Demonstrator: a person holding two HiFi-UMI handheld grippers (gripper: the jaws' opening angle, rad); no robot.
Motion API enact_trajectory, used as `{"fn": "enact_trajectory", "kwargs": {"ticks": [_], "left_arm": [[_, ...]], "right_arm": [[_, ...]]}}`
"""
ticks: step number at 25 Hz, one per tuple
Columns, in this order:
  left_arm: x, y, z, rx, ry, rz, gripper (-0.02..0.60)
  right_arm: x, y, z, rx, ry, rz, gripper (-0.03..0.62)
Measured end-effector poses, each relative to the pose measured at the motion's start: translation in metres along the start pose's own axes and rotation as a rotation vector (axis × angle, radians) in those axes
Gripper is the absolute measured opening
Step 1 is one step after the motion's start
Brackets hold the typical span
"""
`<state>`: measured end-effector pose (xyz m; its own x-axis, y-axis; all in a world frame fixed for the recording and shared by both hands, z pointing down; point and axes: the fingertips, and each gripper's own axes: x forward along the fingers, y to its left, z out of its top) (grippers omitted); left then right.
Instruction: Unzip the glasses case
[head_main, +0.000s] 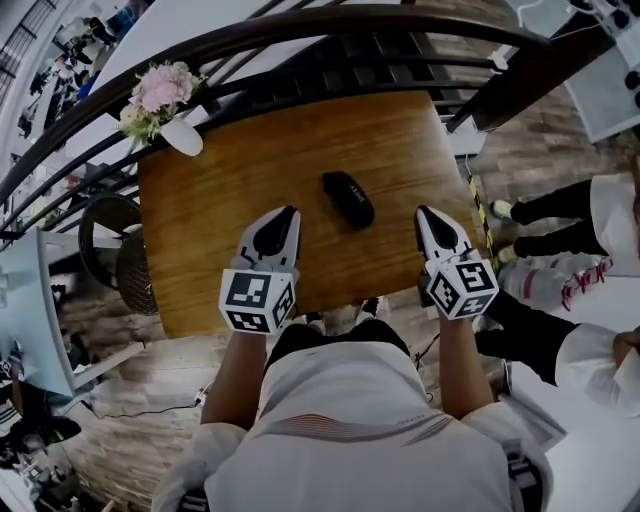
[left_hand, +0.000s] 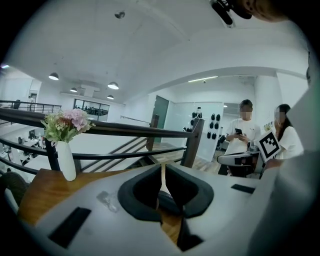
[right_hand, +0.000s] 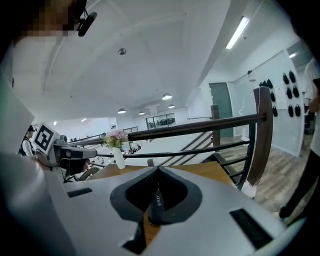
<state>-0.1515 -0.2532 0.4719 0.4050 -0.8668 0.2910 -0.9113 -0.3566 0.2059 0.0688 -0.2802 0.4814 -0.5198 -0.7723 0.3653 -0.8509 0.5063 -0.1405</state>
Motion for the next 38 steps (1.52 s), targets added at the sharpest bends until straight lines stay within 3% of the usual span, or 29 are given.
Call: {"fn": "enact_trajectory", "kwargs": {"ticks": [5,10,14,21,27,32,38], "left_arm": [[0.010,-0.002,-0.006,-0.018,0.018,0.049,0.034],[0.012,-0.002,-0.016,-0.033,0.043,0.094,0.034],[0.007,-0.003,-0.027,-0.042,0.079,0.117,0.034],[-0.006,0.013,-0.043,-0.057,0.120,0.152,0.034],[-0.009,0.006,-0.047,-0.050,0.134,0.153,0.034],[-0.011,-0.002,-0.042,-0.031,0.129,0.129,0.034],[-0.003,0.005,-0.029,-0.031,0.108,0.090,0.034]], "right_arm": [[0.020,-0.016,-0.017,0.035,0.063,0.059,0.059],[0.057,-0.009,-0.068,0.095,0.239,0.176,0.285],[0.091,-0.003,-0.119,0.096,0.374,0.206,0.362],[0.142,0.012,-0.196,0.106,0.546,0.190,0.399],[0.153,0.005,-0.222,0.087,0.600,0.151,0.400],[0.145,-0.001,-0.219,0.084,0.579,0.154,0.357],[0.137,-0.002,-0.180,0.072,0.468,0.131,0.344]]}}
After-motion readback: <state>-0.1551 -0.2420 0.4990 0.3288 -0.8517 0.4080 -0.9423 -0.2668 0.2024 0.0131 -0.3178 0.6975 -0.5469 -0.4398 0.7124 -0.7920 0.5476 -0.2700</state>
